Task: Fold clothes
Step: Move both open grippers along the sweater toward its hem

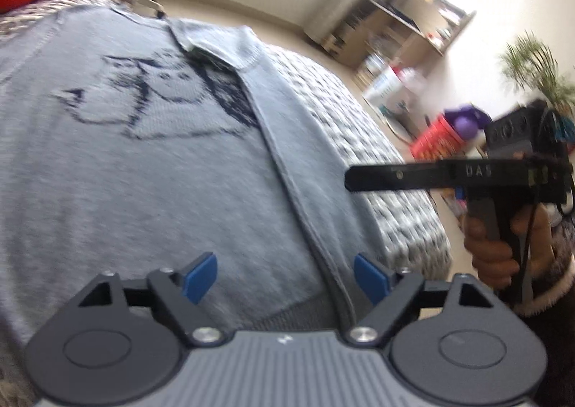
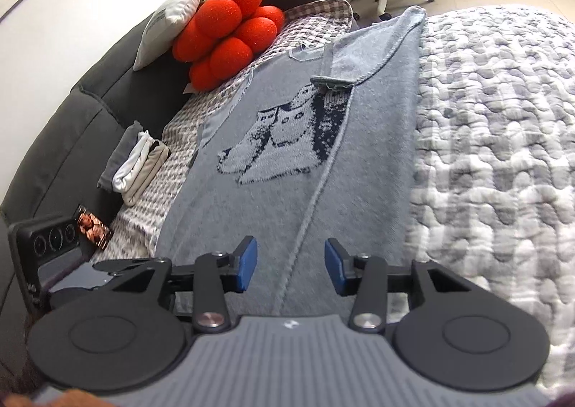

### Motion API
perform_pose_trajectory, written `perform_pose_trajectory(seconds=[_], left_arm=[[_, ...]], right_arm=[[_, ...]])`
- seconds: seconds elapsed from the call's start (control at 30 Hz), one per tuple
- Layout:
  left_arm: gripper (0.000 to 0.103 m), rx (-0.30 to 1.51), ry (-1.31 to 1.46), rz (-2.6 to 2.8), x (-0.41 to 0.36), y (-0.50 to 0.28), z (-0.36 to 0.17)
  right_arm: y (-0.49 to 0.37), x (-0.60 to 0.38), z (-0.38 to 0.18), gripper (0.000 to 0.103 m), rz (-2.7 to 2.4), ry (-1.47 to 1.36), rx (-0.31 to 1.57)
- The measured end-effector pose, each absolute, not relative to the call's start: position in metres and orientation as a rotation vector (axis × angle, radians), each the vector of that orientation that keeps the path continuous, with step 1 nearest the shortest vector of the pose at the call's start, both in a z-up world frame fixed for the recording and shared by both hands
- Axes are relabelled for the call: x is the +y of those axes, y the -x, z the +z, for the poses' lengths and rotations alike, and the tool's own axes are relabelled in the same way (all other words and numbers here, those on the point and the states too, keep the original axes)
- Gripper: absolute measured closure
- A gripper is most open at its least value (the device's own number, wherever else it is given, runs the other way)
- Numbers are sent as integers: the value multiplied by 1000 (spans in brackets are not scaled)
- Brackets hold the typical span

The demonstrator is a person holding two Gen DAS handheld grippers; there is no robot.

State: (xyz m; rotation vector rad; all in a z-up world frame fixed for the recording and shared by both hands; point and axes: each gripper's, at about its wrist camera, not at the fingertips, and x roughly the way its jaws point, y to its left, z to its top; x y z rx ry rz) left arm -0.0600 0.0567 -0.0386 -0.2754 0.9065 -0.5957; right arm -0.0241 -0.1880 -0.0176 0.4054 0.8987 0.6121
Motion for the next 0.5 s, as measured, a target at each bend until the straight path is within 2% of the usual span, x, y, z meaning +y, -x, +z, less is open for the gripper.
perform_pose_trajectory(seconds=[0.5], left_arm=[[6, 808, 352, -372, 115, 40, -14]], right_arm=[[-14, -148, -14, 51, 606, -434, 887]])
